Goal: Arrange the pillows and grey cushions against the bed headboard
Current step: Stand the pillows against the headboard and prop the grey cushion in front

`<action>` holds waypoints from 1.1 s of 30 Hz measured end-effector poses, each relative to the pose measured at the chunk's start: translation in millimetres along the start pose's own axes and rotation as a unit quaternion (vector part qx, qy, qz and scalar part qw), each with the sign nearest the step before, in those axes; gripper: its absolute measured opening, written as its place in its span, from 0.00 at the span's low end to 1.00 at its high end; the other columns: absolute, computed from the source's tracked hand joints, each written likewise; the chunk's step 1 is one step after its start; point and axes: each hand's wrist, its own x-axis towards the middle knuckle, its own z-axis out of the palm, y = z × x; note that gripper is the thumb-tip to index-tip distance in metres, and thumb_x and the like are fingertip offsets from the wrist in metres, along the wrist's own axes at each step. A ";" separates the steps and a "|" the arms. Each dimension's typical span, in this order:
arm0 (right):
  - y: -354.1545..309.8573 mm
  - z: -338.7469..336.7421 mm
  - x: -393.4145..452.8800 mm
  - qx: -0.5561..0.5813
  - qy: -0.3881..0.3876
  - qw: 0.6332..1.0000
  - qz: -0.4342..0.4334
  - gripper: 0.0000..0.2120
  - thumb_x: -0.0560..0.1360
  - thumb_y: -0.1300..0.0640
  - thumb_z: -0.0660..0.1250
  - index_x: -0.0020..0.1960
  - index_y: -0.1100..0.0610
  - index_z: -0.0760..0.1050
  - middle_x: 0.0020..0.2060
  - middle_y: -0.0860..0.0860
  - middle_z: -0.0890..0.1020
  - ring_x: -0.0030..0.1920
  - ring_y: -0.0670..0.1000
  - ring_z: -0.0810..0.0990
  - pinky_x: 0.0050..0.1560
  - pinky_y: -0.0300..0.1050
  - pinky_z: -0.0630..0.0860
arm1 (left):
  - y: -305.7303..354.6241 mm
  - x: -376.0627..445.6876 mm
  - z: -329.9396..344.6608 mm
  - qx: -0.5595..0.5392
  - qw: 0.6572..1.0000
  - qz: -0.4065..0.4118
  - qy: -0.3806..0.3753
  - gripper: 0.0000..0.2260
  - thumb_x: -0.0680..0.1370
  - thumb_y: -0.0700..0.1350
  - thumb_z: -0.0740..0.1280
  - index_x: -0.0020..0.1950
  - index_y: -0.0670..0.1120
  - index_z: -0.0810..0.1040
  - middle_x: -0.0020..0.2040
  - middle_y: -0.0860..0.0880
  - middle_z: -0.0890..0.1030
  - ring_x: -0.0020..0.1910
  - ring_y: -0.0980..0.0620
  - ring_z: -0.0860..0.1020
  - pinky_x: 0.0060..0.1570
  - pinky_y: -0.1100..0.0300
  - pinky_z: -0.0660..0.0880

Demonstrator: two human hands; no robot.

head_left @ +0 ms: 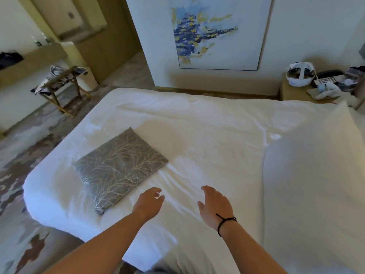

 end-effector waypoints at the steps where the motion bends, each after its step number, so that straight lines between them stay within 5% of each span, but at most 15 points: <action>1: -9.2 7.5 2.4 -0.007 -0.004 1.000 -0.005 0.24 0.79 0.49 0.61 0.73 0.51 0.62 0.70 0.47 0.71 0.66 0.51 0.72 0.65 0.46 0.68 | -14.7 0.6 -6.2 -0.008 1.000 -0.007 0.010 0.17 0.79 0.52 0.65 0.67 0.52 0.75 0.61 0.52 0.80 0.60 0.53 0.77 0.59 0.56 0.74; 9: -111.3 88.1 25.6 -0.062 -0.077 0.995 -0.035 0.27 0.80 0.52 0.59 0.76 0.50 0.57 0.75 0.46 0.64 0.73 0.50 0.64 0.72 0.48 0.62 | -151.9 -1.1 -52.8 -0.016 0.996 -0.072 0.043 0.21 0.80 0.53 0.63 0.73 0.55 0.67 0.73 0.54 0.69 0.61 0.53 0.77 0.57 0.53 0.76; 19: -239.7 204.1 75.9 -0.085 -0.162 0.979 -0.092 0.28 0.80 0.52 0.57 0.78 0.47 0.51 0.78 0.47 0.57 0.76 0.49 0.58 0.74 0.48 0.57 | -299.2 59.9 -90.1 0.020 0.996 -0.064 0.063 0.24 0.79 0.52 0.63 0.75 0.56 0.62 0.75 0.54 0.64 0.67 0.51 0.72 0.55 0.53 0.78; 24: -250.5 268.2 127.0 -0.076 -0.195 0.975 -0.078 0.31 0.80 0.51 0.58 0.79 0.46 0.48 0.79 0.47 0.54 0.77 0.49 0.56 0.75 0.48 0.59 | -334.4 124.7 -64.2 0.140 0.989 -0.029 0.048 0.35 0.79 0.53 0.63 0.79 0.57 0.46 0.81 0.51 0.45 0.79 0.46 0.51 0.73 0.43 0.59; 27: -246.1 295.1 146.9 -0.069 -0.205 0.975 -0.055 0.32 0.80 0.51 0.59 0.78 0.44 0.46 0.79 0.46 0.53 0.77 0.50 0.56 0.74 0.48 0.60 | -349.2 153.9 -46.4 0.228 0.973 0.001 0.046 0.40 0.78 0.53 0.64 0.79 0.53 0.39 0.81 0.48 0.38 0.80 0.44 0.43 0.75 0.39 0.51; 30: -239.9 311.8 159.7 -0.063 -0.208 0.975 -0.039 0.33 0.80 0.51 0.60 0.78 0.42 0.45 0.79 0.45 0.52 0.77 0.50 0.56 0.74 0.49 0.61 | -353.4 179.5 -36.1 0.290 0.954 0.031 0.076 0.41 0.79 0.51 0.63 0.79 0.50 0.36 0.80 0.41 0.38 0.79 0.40 0.41 0.75 0.40 0.51; 33: -238.6 321.1 167.7 -0.039 -0.209 0.977 -0.016 0.33 0.80 0.51 0.60 0.78 0.41 0.45 0.79 0.44 0.52 0.77 0.49 0.57 0.72 0.48 0.63 | -351.7 201.3 -32.2 0.334 0.935 0.059 0.105 0.33 0.81 0.47 0.58 0.80 0.43 0.44 0.79 0.33 0.48 0.78 0.34 0.48 0.75 0.40 0.52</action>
